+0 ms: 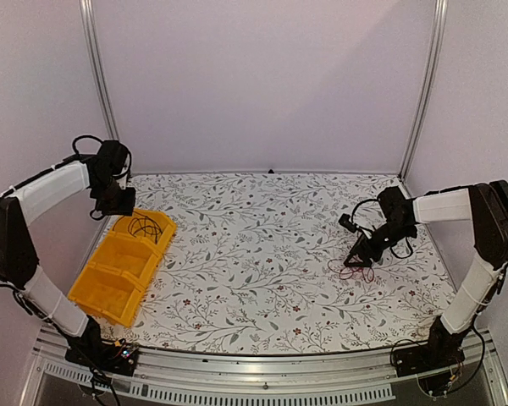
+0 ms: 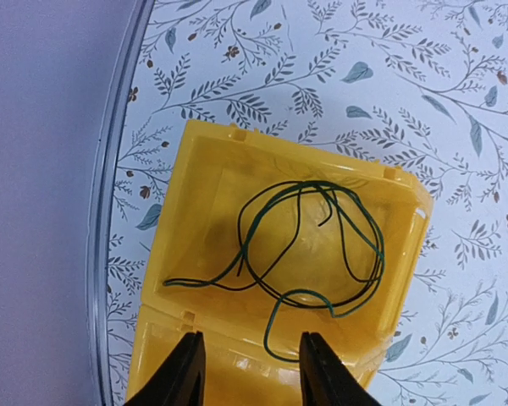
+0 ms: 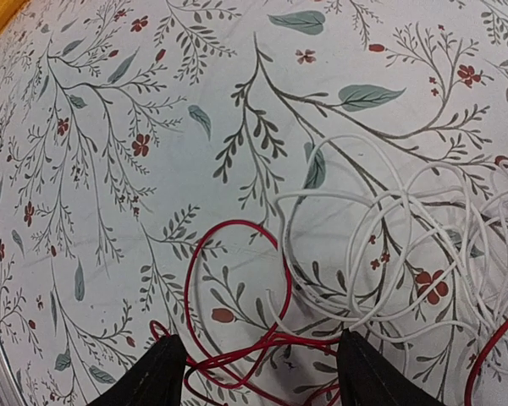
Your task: Untangle the cables
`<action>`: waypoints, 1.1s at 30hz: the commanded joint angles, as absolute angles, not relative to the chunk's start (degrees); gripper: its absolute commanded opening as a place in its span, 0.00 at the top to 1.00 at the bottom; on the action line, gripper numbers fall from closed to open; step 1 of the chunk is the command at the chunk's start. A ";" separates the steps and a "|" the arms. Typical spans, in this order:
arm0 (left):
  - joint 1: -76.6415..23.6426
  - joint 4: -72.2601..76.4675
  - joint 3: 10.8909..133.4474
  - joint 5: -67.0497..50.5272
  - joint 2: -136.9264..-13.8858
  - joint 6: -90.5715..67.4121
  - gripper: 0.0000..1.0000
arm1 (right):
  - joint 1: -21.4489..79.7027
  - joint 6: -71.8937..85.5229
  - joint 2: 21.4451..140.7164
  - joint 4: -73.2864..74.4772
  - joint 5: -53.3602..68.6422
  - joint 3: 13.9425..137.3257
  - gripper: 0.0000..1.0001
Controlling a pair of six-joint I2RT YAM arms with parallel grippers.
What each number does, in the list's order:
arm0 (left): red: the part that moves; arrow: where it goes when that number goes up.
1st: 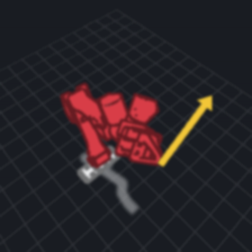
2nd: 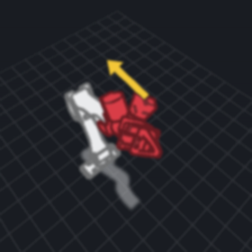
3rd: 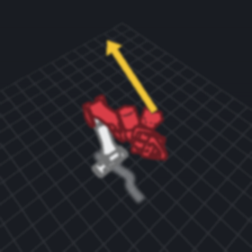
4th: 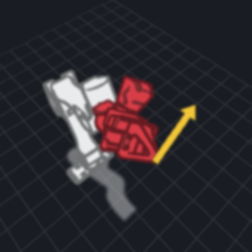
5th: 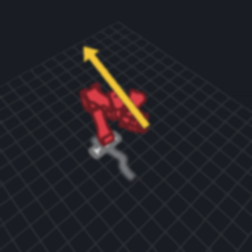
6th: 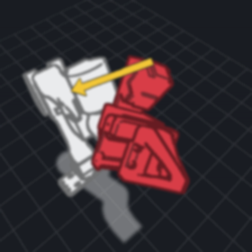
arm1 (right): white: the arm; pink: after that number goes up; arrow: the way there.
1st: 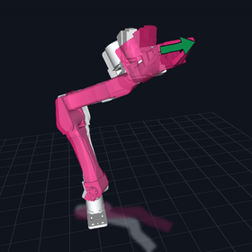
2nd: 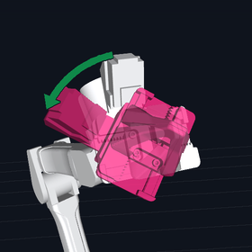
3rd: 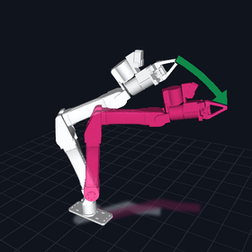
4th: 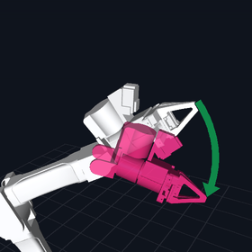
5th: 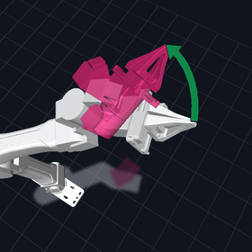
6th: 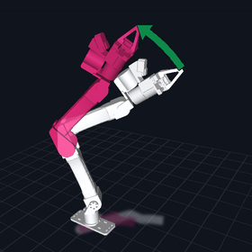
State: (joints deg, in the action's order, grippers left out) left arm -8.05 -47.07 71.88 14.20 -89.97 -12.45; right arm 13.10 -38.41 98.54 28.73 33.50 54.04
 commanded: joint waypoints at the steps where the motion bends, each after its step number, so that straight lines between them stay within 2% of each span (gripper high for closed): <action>1: -8.96 -49.47 73.36 12.62 -84.78 -14.47 0.57 | 14.23 -38.76 99.49 29.25 33.10 55.41 0.35; 3: -8.79 -47.98 73.14 14.27 -83.50 -14.58 0.52 | 14.50 -38.76 99.50 29.31 32.99 55.50 0.35; 6: -8.32 -46.52 73.09 16.63 -85.04 -13.28 0.50 | 14.74 -38.72 99.51 29.36 32.89 55.48 0.35; 13: -6.77 -41.02 71.90 16.07 -93.12 -9.91 0.53 | 14.83 -38.58 99.05 29.22 32.21 55.20 0.34; 16: -6.76 -39.76 72.11 15.20 -95.82 -9.44 0.62 | 14.80 -38.58 99.05 29.09 31.62 55.06 0.34; 21: -6.77 -38.86 72.44 17.20 -98.79 -8.26 0.92 | 14.79 -38.58 99.48 29.00 31.05 55.10 0.34; 23: -6.77 -37.89 71.73 18.10 -99.18 -7.86 1.00 | 14.85 -38.65 99.73 29.00 30.94 55.11 0.34; 33: -6.40 -34.78 69.19 16.72 -105.04 -7.47 1.00 | 14.80 -38.76 100.28 29.18 31.04 55.24 0.34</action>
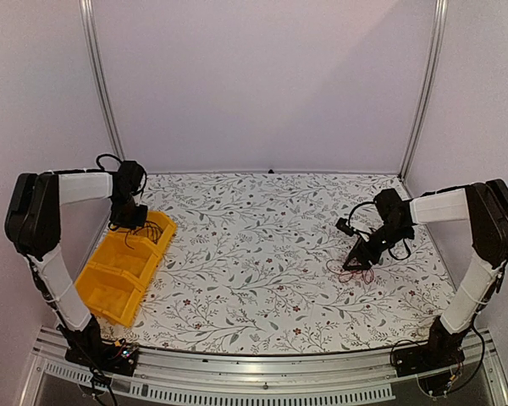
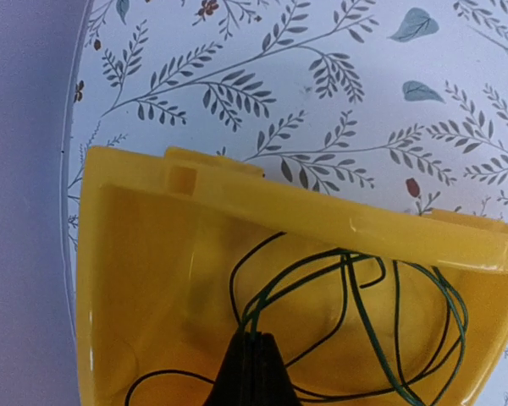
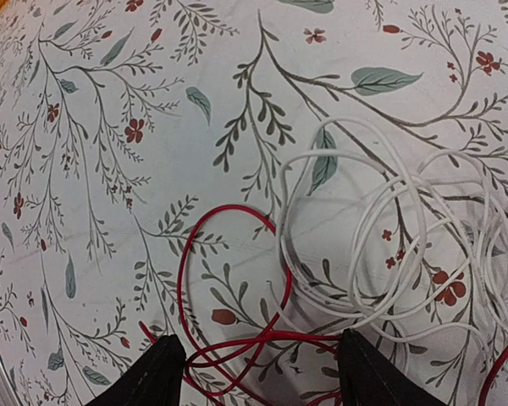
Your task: Untangle the cables
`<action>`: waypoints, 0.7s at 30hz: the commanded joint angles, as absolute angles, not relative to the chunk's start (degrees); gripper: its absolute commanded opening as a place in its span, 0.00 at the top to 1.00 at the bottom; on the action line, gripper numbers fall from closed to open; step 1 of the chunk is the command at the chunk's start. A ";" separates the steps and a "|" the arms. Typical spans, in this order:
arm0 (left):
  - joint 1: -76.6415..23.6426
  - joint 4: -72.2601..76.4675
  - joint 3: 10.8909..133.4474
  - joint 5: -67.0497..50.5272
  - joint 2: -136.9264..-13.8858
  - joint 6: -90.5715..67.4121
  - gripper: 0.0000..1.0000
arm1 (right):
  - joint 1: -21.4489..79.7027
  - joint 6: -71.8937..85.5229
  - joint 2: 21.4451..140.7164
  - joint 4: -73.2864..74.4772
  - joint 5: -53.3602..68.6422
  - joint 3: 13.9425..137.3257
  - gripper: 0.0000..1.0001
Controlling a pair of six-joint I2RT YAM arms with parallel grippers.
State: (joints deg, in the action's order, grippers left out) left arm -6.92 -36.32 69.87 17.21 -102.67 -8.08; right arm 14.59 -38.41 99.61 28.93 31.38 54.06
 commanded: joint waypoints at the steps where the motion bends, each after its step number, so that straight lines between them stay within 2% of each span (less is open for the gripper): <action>1: -6.40 -34.98 69.48 16.75 -105.06 -7.47 1.00 | 14.81 -38.68 100.15 29.26 31.31 55.32 0.34; 7: -6.42 -37.00 72.15 17.38 -102.33 -7.82 1.00 | 14.77 -37.68 98.19 29.08 33.28 55.77 0.34; 8: -6.48 -37.53 72.61 17.77 -101.57 -8.15 0.95 | 14.79 -37.43 97.70 29.01 33.31 55.68 0.34; 9: -6.62 -38.20 72.96 18.37 -100.69 -8.74 0.83 | 14.77 -37.36 97.59 29.01 33.31 55.58 0.34; 10: -6.84 -38.79 73.25 19.14 -99.52 -9.58 0.77 | 14.82 -37.36 97.56 29.00 33.31 55.48 0.34; 15: -7.75 -41.64 70.86 20.82 -91.63 -13.23 0.58 | 14.78 -37.40 98.19 29.07 33.35 55.65 0.34; 21: -8.08 -42.39 63.50 11.82 -83.31 -12.33 0.58 | 14.81 -37.66 98.96 29.49 33.80 56.06 0.34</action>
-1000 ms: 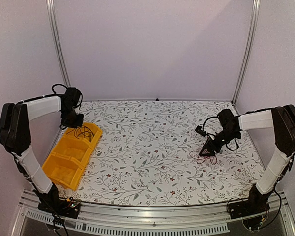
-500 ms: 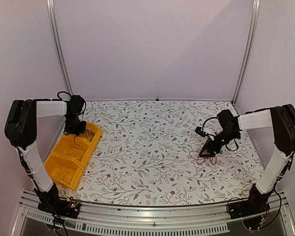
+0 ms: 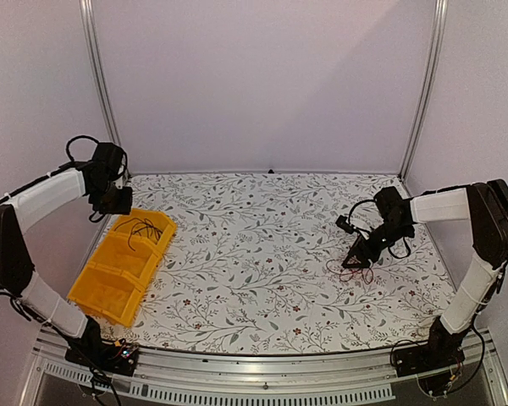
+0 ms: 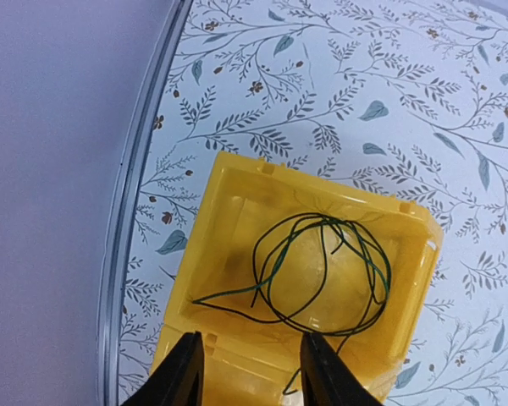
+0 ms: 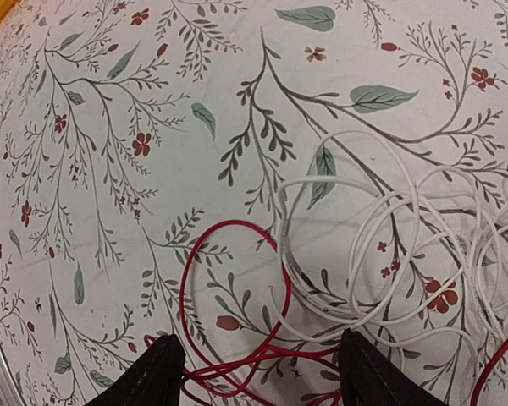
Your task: Untangle the cables
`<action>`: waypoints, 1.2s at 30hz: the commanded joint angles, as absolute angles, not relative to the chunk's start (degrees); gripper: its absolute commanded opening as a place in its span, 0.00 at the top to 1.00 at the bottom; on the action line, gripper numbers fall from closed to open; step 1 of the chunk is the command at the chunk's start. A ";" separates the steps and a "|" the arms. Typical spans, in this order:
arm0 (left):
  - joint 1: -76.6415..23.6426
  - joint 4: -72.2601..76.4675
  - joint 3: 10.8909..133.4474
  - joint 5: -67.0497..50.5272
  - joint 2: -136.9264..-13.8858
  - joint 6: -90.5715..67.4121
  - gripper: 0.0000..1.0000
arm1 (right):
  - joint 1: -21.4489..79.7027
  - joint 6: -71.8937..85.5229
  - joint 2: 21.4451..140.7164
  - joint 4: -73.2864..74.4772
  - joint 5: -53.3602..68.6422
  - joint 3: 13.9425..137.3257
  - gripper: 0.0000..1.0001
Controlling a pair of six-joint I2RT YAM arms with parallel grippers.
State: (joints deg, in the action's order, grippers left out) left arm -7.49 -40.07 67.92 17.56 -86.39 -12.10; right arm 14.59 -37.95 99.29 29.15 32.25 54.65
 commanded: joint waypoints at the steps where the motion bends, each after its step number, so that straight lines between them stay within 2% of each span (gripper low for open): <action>1: -7.96 -42.33 62.52 10.98 -82.88 -12.20 0.58 | 14.81 -37.69 99.01 29.54 33.88 56.05 0.34; 5: -7.35 -41.29 60.29 6.99 -84.07 -11.14 0.63 | 14.84 -37.71 99.11 29.70 34.17 56.16 0.33; 12: -7.33 -37.43 60.12 5.83 -88.24 -9.32 0.62 | 14.85 -37.71 98.97 29.75 34.06 55.99 0.33; 15: -7.30 -37.12 60.61 6.06 -90.31 -8.83 0.65 | 14.85 -37.71 98.89 29.77 33.71 55.86 0.33; 24: -7.29 -35.17 61.41 9.03 -92.24 -7.21 0.99 | 14.83 -37.77 99.29 29.73 33.13 55.86 0.33; 36: -7.29 -30.82 65.80 13.77 -103.87 -5.37 1.00 | 14.81 -37.50 98.64 29.43 33.21 56.02 0.33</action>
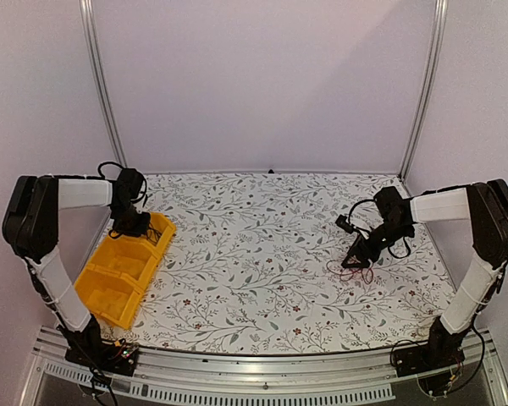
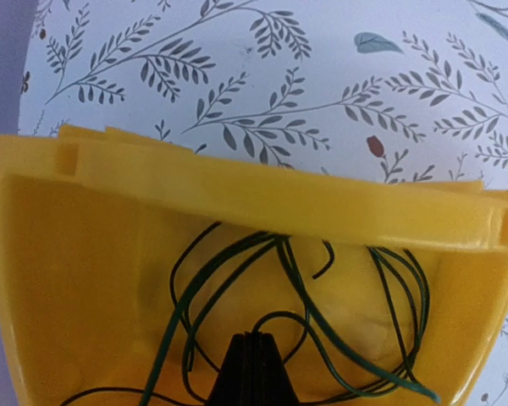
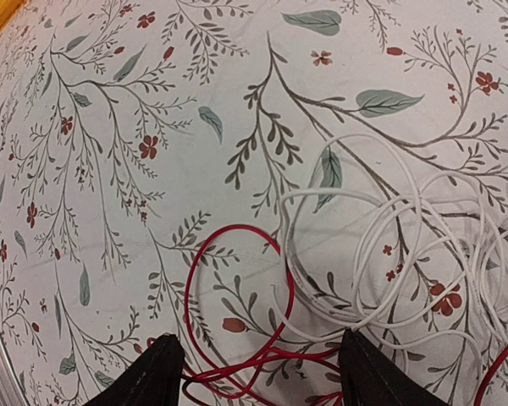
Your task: Untangle the cables
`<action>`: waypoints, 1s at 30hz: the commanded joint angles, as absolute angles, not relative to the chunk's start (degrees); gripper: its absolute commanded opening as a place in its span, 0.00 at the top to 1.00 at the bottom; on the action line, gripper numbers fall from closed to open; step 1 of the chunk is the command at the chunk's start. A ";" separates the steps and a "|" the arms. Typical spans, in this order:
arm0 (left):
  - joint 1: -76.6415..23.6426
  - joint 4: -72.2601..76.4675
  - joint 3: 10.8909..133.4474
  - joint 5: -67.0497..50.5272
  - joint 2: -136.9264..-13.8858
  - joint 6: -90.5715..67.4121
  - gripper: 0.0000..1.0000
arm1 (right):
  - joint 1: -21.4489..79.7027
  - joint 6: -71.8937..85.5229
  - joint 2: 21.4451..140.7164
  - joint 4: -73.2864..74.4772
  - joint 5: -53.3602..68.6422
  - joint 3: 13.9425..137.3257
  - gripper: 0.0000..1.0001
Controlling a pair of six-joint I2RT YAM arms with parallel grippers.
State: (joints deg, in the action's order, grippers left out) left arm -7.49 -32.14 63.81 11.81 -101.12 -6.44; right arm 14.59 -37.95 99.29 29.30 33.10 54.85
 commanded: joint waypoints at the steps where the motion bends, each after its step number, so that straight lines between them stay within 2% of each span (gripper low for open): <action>1: -7.28 -31.34 66.05 13.77 -104.31 -5.36 1.00 | 14.68 -36.91 98.31 29.16 33.19 56.32 0.33; 4: -7.67 -32.55 65.87 14.09 -102.60 -5.83 1.00 | 12.77 -33.86 95.91 28.53 35.74 57.81 0.33; 5: -7.87 -33.05 65.83 14.20 -101.32 -6.01 0.97 | 11.62 -32.99 94.84 28.48 36.57 58.58 0.33; 12: -10.66 -37.35 70.15 14.75 -90.94 -5.64 0.61 | 4.42 -29.47 88.53 28.51 34.72 62.45 0.32; 13: -11.46 -37.47 70.83 14.83 -89.82 -5.51 0.52 | 4.01 -29.45 88.31 28.62 33.16 62.83 0.32; 14: -12.30 -37.57 71.55 14.93 -88.65 -5.58 0.37 | 3.79 -29.44 88.22 28.70 31.31 63.21 0.32; 15: -13.01 -37.69 72.48 14.58 -87.49 -5.82 0.10 | 3.47 -29.38 88.32 28.72 29.45 63.47 0.32; 16: -13.81 -37.77 73.32 14.34 -86.32 -6.30 0.02 | 3.11 -28.91 88.47 28.66 27.54 63.67 0.32; 22: -19.44 -34.76 77.99 13.84 -81.66 -7.34 0.00 | 0.42 -24.97 90.47 27.20 19.02 63.07 0.31; 28: -23.43 -12.91 67.46 7.65 -75.65 -8.55 0.00 | -2.55 -25.14 94.72 26.05 16.84 61.69 0.29; 30: -23.57 -12.66 67.75 12.37 -77.11 -13.23 0.00 | -2.55 -25.64 96.43 26.37 16.80 62.32 0.28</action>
State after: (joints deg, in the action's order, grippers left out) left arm -23.11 -22.17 69.82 10.83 -76.16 -7.66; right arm -2.50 -25.80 93.08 26.92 18.92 62.54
